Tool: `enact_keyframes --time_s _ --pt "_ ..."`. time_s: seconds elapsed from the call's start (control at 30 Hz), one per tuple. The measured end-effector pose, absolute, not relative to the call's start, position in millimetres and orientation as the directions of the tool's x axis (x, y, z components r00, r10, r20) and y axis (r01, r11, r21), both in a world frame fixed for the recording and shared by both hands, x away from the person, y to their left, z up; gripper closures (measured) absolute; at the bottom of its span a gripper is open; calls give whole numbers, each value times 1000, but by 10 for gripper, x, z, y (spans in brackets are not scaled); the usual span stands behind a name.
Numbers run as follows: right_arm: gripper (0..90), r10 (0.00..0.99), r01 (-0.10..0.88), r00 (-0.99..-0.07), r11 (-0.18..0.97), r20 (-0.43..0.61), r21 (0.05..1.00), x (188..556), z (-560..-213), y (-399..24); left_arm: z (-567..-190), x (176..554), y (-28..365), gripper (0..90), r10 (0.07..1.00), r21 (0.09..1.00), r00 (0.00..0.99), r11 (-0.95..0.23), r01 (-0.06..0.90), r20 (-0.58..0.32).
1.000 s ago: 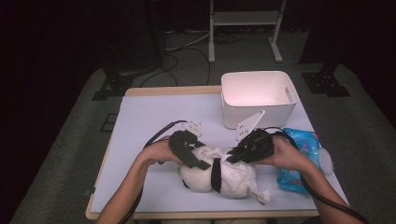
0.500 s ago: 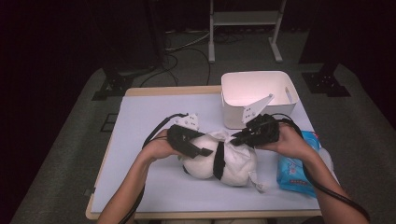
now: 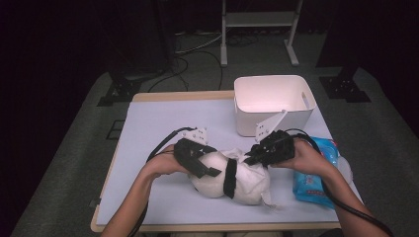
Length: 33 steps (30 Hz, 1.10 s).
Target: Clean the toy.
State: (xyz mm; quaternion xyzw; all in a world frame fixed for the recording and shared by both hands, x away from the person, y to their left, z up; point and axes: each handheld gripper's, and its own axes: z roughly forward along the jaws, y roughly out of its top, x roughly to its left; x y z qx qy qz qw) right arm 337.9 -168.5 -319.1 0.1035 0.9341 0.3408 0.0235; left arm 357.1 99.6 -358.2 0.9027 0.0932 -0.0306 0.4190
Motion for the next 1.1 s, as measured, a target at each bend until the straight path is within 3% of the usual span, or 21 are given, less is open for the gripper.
enact_keyframes --time_s 0.33,0.47,0.53,0.63,0.7,1.0,1.1 --pt "799 168 159 -985 750 47 642 3328 -3205 -1684 -3676 3683 974 38 151 685 961 -676 272 -232" --pt "799 158 155 -986 752 53 641 3312 -3203 -1681 -3719 3661 933 36 122 672 964 -696 253 -236" --pt "798 159 153 -986 751 49 642 3308 -3198 -1674 -3704 3648 942 89 113 674 970 -702 230 -214" --pt "798 161 155 -986 750 49 643 3310 -3177 -1672 -3670 3629 983 241 118 700 978 -684 207 -174" --pt "800 166 157 -985 743 49 650 3330 -3153 -1681 -3652 3636 1004 283 134 716 978 -666 208 -159" --pt "802 249 174 -968 741 -24 649 3475 -3003 -1768 -3504 3649 1057 314 200 745 979 -648 157 -32" --pt "802 272 191 -962 748 -31 635 3503 -3007 -1827 -3521 3641 1069 312 212 744 977 -648 163 -30"
